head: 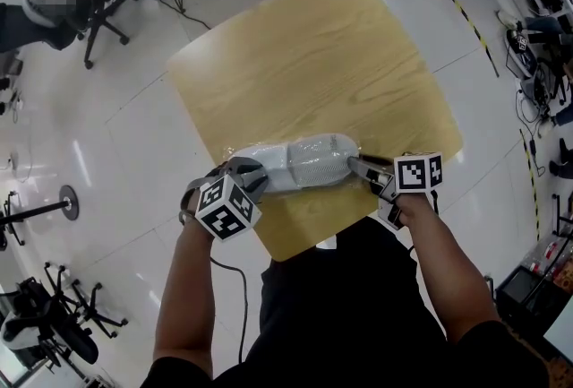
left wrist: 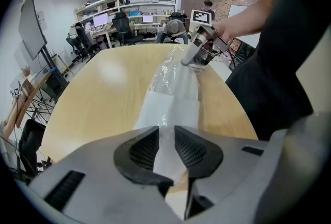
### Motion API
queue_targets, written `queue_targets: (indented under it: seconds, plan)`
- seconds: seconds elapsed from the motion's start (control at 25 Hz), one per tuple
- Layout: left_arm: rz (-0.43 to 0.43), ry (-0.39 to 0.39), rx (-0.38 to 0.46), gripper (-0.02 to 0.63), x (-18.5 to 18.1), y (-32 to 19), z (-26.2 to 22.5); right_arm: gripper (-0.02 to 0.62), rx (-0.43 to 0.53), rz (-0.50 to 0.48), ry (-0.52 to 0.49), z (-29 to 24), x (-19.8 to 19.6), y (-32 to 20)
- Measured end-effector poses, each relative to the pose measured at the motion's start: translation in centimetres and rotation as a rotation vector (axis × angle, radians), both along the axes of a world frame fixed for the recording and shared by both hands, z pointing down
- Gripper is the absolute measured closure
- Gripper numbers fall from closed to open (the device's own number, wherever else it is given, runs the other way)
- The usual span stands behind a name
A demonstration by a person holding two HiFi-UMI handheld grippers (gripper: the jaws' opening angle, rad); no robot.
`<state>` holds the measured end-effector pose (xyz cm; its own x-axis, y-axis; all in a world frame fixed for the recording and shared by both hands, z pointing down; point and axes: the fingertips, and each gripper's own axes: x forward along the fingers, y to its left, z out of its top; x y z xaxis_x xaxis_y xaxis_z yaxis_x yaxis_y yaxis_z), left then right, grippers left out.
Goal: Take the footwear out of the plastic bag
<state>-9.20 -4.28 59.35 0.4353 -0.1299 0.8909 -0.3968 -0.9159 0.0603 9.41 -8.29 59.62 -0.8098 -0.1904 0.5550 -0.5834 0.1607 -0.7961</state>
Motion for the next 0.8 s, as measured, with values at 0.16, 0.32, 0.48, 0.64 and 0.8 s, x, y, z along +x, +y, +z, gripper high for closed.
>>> queue_targets:
  seconds: [0.16,0.32,0.48,0.64,0.8]
  plan:
    - [0.003,0.005,0.002,0.523,-0.4,0.7,0.1,0.505,0.018,0.010,0.012,-0.4,0.7,-0.1]
    - [0.000,0.008,0.002,0.531,-0.7,1.0,0.2,0.506,0.036,0.008,0.026,-0.6,1.4,-0.1]
    - [0.012,-0.014,0.008,0.535,-1.1,1.3,0.2,0.505,0.052,0.008,0.048,-0.7,2.4,-0.2]
    - [0.011,-0.039,0.013,0.545,-1.7,1.7,0.3,0.505,0.066,0.008,0.066,-0.8,3.2,-0.1]
    - [0.005,-0.063,0.018,0.558,-2.6,1.9,0.6,0.505,0.067,0.001,0.073,-0.8,3.3,-0.2]
